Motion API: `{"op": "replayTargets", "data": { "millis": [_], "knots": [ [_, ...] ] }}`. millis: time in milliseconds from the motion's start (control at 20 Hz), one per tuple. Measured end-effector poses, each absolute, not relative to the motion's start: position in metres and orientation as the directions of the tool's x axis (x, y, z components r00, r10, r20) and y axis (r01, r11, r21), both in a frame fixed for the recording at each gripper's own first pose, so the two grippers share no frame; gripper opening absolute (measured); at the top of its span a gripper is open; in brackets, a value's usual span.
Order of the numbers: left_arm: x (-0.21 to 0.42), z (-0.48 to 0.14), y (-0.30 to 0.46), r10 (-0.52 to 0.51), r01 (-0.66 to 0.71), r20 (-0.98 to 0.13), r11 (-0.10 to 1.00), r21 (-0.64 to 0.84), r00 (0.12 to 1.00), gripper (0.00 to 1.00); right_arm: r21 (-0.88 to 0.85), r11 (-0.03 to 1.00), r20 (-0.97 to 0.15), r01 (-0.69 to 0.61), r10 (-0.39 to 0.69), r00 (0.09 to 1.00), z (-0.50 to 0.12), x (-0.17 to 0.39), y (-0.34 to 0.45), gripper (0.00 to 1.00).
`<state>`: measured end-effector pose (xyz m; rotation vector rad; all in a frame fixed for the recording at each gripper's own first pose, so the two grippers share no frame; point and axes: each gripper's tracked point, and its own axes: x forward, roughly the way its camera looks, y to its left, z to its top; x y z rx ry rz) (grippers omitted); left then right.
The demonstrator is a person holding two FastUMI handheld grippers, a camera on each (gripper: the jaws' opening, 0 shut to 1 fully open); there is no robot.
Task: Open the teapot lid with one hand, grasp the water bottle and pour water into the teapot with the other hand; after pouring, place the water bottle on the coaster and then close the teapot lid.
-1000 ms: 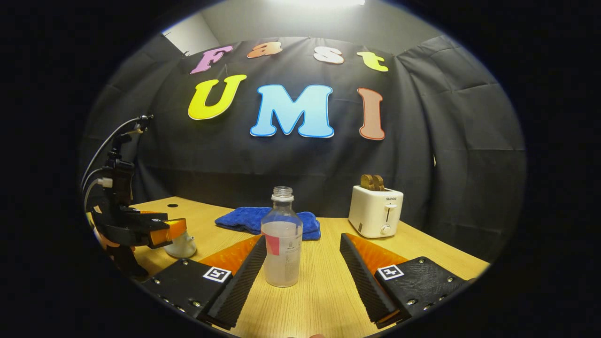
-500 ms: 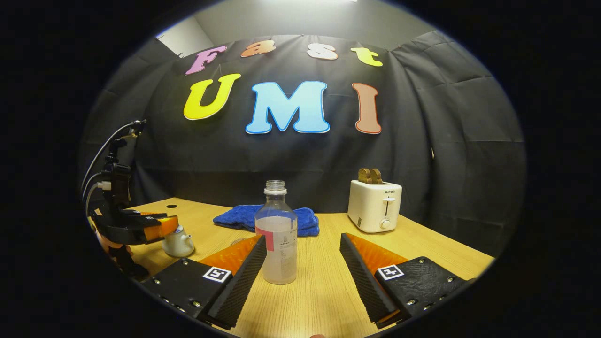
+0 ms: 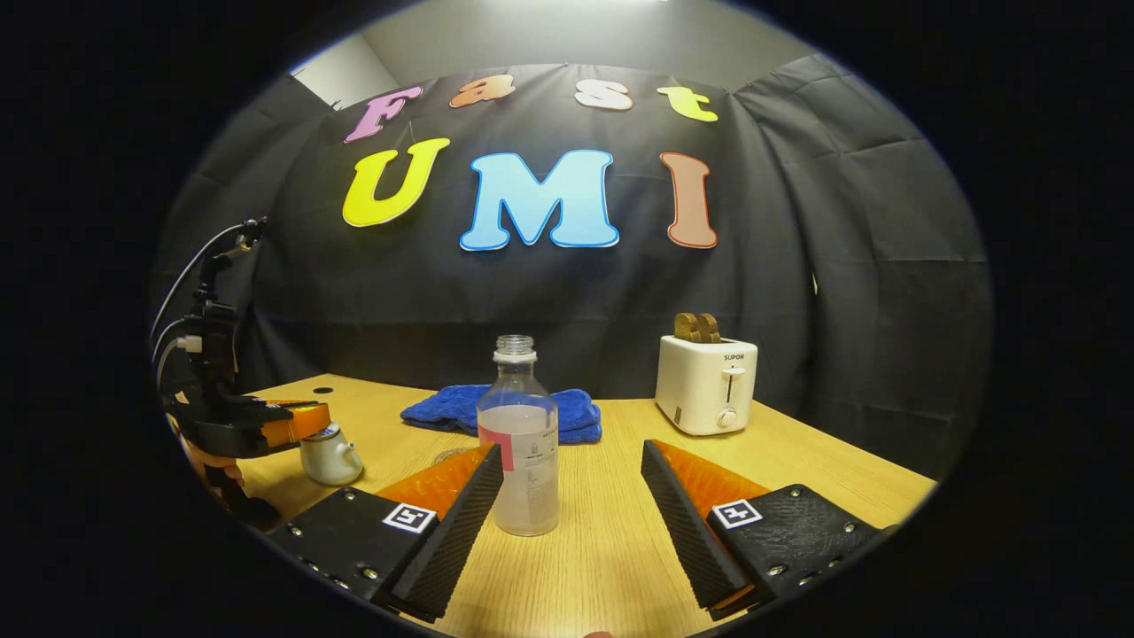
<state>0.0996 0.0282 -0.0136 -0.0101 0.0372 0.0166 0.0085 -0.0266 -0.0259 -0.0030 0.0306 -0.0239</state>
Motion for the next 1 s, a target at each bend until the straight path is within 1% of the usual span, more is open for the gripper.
{"op": "replayTargets", "data": {
  "millis": [100, 150, 250, 300, 350, 600, 1000],
  "knots": [
    [0.096, 0.005, 0.027, 0.012, -0.012, 0.013, 1.000, -0.006, 1.000, 0.15, -0.002, 1.000, -0.030, 0.022, -0.022, 0.999, -0.027, 0.011, -0.026, 0.98],
    [0.094, 0.011, 0.027, 0.014, -0.014, 0.023, 1.000, 0.009, 1.000, 0.14, 0.000, 1.000, -0.035, 0.020, -0.020, 0.999, -0.027, 0.012, -0.026, 0.98],
    [0.092, 0.019, 0.021, 0.002, -0.002, 0.035, 1.000, 0.020, 0.999, 0.16, 0.005, 1.000, -0.036, 0.014, -0.014, 0.999, -0.027, 0.013, -0.024, 0.98],
    [0.091, 0.022, 0.019, -0.002, 0.001, 0.039, 1.000, 0.019, 0.999, 0.15, 0.004, 1.000, -0.033, 0.012, -0.012, 0.999, -0.025, 0.014, -0.022, 0.98],
    [0.089, 0.024, 0.020, -0.002, 0.001, 0.040, 1.000, 0.019, 0.999, 0.16, 0.001, 1.000, -0.031, 0.008, -0.008, 0.999, -0.022, 0.015, -0.022, 0.97],
    [0.080, 0.023, 0.030, 0.013, -0.013, 0.031, 1.000, 0.021, 0.999, 0.15, -0.023, 1.000, -0.026, -0.012, 0.011, 1.000, -0.018, 0.025, -0.014, 0.98],
    [0.059, 0.012, 0.070, 0.066, -0.067, 0.018, 0.998, 0.011, 0.998, 0.15, -0.028, 0.999, -0.118, -0.033, 0.030, 0.993, -0.043, 0.061, -0.008, 0.97]
  ]
}}
